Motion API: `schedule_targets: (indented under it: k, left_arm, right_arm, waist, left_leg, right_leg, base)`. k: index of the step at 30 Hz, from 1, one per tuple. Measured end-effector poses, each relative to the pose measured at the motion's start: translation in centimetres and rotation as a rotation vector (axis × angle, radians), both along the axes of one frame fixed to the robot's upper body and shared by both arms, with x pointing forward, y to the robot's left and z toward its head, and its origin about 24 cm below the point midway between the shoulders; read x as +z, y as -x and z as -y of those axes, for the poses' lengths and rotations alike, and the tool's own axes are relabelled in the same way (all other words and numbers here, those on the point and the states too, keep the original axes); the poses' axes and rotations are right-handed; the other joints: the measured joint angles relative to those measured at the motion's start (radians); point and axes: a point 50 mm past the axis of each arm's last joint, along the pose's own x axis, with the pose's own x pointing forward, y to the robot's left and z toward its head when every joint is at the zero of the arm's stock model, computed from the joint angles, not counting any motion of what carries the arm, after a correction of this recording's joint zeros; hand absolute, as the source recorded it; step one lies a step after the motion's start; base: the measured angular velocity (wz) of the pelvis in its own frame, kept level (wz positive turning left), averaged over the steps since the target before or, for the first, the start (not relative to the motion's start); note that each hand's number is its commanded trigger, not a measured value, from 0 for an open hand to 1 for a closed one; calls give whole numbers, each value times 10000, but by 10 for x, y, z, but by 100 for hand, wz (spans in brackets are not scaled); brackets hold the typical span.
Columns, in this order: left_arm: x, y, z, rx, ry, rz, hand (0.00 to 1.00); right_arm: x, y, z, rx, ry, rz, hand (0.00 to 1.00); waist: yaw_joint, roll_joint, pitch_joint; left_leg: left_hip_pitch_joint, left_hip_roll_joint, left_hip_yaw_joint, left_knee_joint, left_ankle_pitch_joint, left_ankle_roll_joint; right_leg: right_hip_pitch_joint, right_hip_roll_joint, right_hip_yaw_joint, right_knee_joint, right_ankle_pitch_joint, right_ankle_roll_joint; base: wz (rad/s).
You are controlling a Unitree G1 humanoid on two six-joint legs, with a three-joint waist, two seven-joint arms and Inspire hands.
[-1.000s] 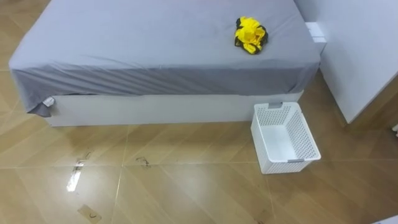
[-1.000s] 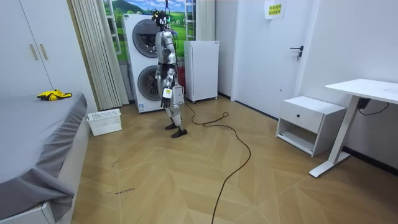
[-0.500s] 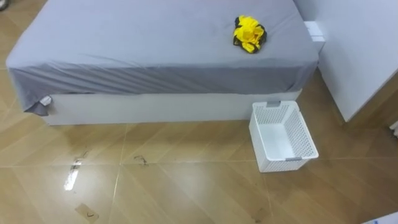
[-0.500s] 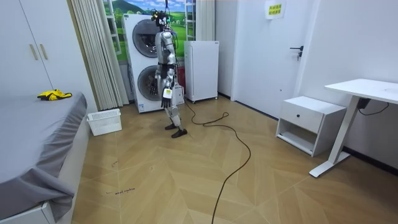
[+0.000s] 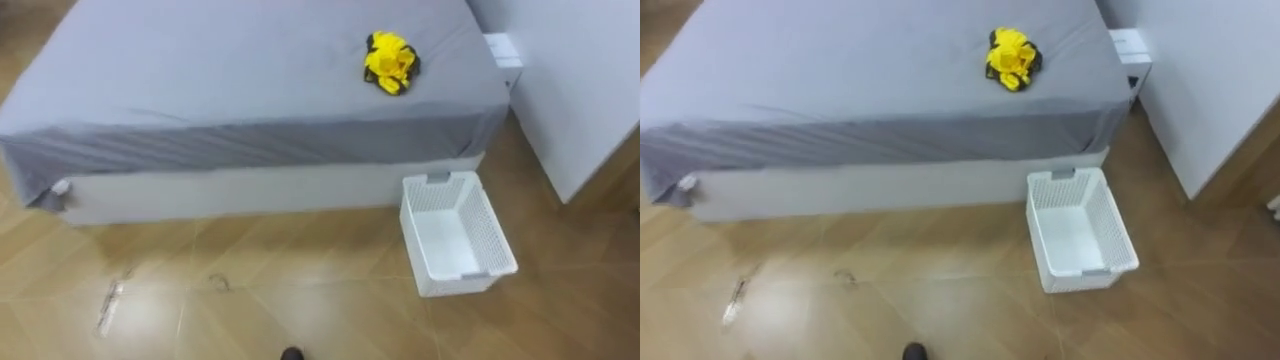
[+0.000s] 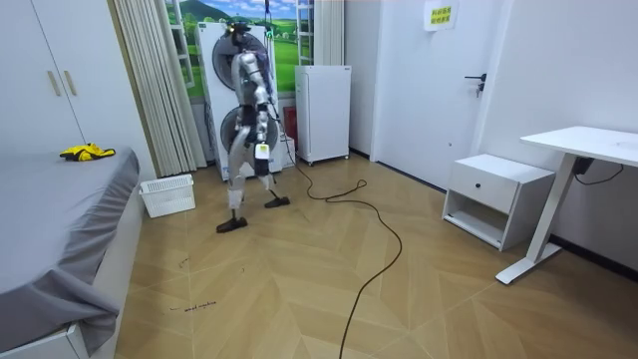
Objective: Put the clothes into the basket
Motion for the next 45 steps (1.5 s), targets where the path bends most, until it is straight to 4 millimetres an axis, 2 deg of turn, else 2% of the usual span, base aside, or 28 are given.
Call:
schedule_targets:
  k: [1,2,4,5,6,7,9,10,12,14,15,16,17,18,19,20,22,25,26,28,29,32,34,35,36,37,39,45]
  left_arm:
    - [0,-5,1,29,57,132,0]
    - [-1,-9,2,31,94,222,0]
    - [0,-21,-1,195,55,613,0]
    - [1,-24,-3,245,11,734,0]
    - [2,-29,-6,301,-67,911,0]
    - [4,-37,-9,257,-178,1153,0]
    - [6,-52,-9,103,-229,1621,0]
    - [7,-61,-9,-6,-276,1859,0]
    - [9,-70,-8,-278,-406,2102,0]
    - [11,-76,-9,-337,-434,2361,0]
    - [11,-80,-4,-539,-331,2421,0]
    - [10,-83,1,-946,-206,2438,0]
    - [10,-84,5,-1135,-123,2451,0]
    - [9,-80,9,-1395,-4,2371,0]
    - [8,-75,11,-1458,100,2237,0]
    - [7,-70,11,-1434,157,2119,0]
    - [5,-60,11,-1372,300,1858,0]
    - [7,-56,7,-1329,240,1851,0]
    - [7,-55,6,-1308,224,1845,0]
    - [8,-49,6,-1180,269,1906,0]
    - [8,-48,6,-1176,301,1898,0]
    - [13,-66,6,-1212,261,2532,0]
    - [13,-67,7,-1210,300,2581,0]
    - [13,-67,7,-1160,322,2608,0]
    - [14,-69,6,-1037,295,2673,0]
    - [13,-66,6,-1003,273,2600,0]
    - [12,-63,7,-1059,342,2457,0]
    - [10,-58,8,-1010,744,2262,0]
  right_arm:
    - [0,-1,0,-134,41,62,0]
    - [1,-5,1,-125,77,161,0]
    - [3,-13,0,-129,106,536,0]
    - [3,-15,-1,-92,98,644,0]
    - [4,-15,-1,-82,95,695,0]
    - [4,-15,-1,-113,97,775,0]
    - [6,-18,1,-100,169,948,0]
    - [9,-27,1,-90,119,1320,0]
    - [15,-42,-3,40,12,1939,0]
    - [19,-56,-8,69,-122,2513,0]
    - [21,-60,-9,176,-88,2651,0]
    - [23,-63,-9,253,-16,2807,0]
    - [24,-65,-9,267,9,2904,0]
    - [27,-70,-11,287,14,3160,0]
    - [33,-78,-13,350,40,3634,0]
    - [37,-85,-13,381,92,3989,0]
    - [59,-113,-15,589,243,5527,0]
    - [88,-139,-23,975,201,7154,0]
    - [92,-142,-25,1069,130,7383,0]
    - [102,-150,-34,1453,-18,7902,0]
    - [103,-151,-34,1503,-27,7944,0]
    - [104,-153,-34,1560,94,7917,0]
    - [103,-152,-35,1530,164,7798,0]
    - [103,-151,-35,1512,193,7802,0]
    - [103,-150,-36,1527,319,7761,0]
    - [101,-147,-37,1586,321,7639,0]
    - [102,-148,-36,1641,440,7696,0]
    - [114,-152,-35,1591,813,8231,0]
  waist:
    - [-21,-212,-45]
    - [-4,-217,-3]
    - [15,-145,2]
    - [20,-127,17]
    - [-41,-87,15]
    - [-27,-139,12]
    - [73,29,-47]
    - [292,225,18]
    - [283,421,4]
    - [153,521,47]
    - [24,493,52]
    - [-83,488,41]
    - [-87,520,56]
    - [-60,543,22]
    - [41,503,-97]
    - [100,538,-119]
    - [291,920,-40]
    - [276,1153,9]
    - [265,1151,10]
    - [252,1060,26]
    - [218,1006,47]
    - [136,834,53]
    - [239,663,46]
    - [231,647,24]
    - [272,564,12]
    - [294,471,-151]
    - [256,383,-198]
    - [31,448,-133]
  left_leg:
    - [-185,-180,295,701,-538,247]
    - [-283,-190,383,1092,-818,258]
    - [-207,-137,580,2290,-1835,373]
    - [-35,-142,690,2436,-2042,439]
    - [547,-177,999,2297,-2467,490]
    - [1327,-388,1064,1750,-2796,497]
    - [2323,-487,969,1039,-3034,528]
    - [2940,-427,758,576,-3081,479]
    - [3639,-304,247,31,-3144,401]
    - [4332,-273,-249,-405,-3289,329]
    - [4718,-223,-540,-553,-3468,270]
    - [5064,-129,-747,-669,-3695,150]
    - [5289,-35,-890,-706,-3807,78]
    - [5615,158,-1085,-708,-4028,-92]
    - [5803,351,-1219,-663,-4256,-326]
    - [5869,428,-1209,-616,-4344,-461]
    - [6238,1005,-1223,-586,-4341,-857]
    - [6247,1477,-1140,626,-3999,-1451]
    - [6104,1544,-1130,1152,-3828,-1581]
    - [5517,1658,-1132,3137,-2883,-1564]
    - [5337,1665,-1112,3386,-2948,-1564]
    - [4048,1527,-1122,3229,-3564,-1368]
    - [3289,1402,-905,1835,-3715,-1382]
    - [3094,1415,-883,1355,-3629,-1397]
    - [2802,1381,-800,817,-3130,-1047]
    - [3040,1209,-745,401,-2902,-991]
    - [3428,954,-610,-158,-2712,-833]
    - [3892,560,-616,-1284,-2359,-745]
  right_leg:
    - [121,-311,51,-135,-95,148]
    - [155,-421,41,-109,-46,240]
    - [158,-631,44,953,337,744]
    - [68,-696,27,1537,487,807]
    - [-248,-859,-17,2922,1039,865]
    - [-676,-1078,-88,4484,2043,909]
    - [-1548,-1191,-199,6248,3136,674]
    - [-2422,-966,-394,6990,2415,343]
    - [-3673,-466,-947,6843,1523,-11]
    - [-4647,72,-1329,5389,1335,-28]
    - [-5038,340,-1345,3832,1464,-30]
    - [-5264,409,-1429,2175,2156,-63]
    - [-5423,398,-1561,1692,2776,-134]
    - [-5461,451,-1597,862,3827,-157]
    - [-5358,612,-1625,711,4413,-547]
    - [-5314,723,-1709,855,4466,-710]
    - [-5071,1008,-2346,1626,3905,-1067]
    - [-4469,1192,-2872,1939,3119,-1259]
    - [-4260,1216,-2943,1832,3028,-1268]
    - [-3184,1343,-2656,954,2791,-1151]
    - [-2992,1332,-2636,773,2767,-1142]
    - [-2563,1228,-2229,283,2766,-1065]
    - [-2295,1151,-1883,-67,2768,-870]
    - [-2273,1143,-1848,-109,2747,-811]
    - [-2298,1074,-1726,-42,2666,-673]
    - [-2326,937,-1584,-60,2651,-518]
    - [-2276,809,-1549,-136,2649,-394]
    - [-2219,612,-1615,-485,2727,-267]
  base:
    - [-6]
    - [-19]
    - [-30]
    - [-16]
    - [-5]
    - [0]
    - [-21]
    - [-35]
    - [-16]
    - [19]
    - [66]
    - [73]
    - [69]
    - [47]
    - [37]
    - [15]
    - [12]
    - [24]
    - [14]
    - [0]
    - [16]
    - [22]
    - [-19]
    - [-22]
    - [-20]
    - [-18]
    - [-16]
    - [-8]
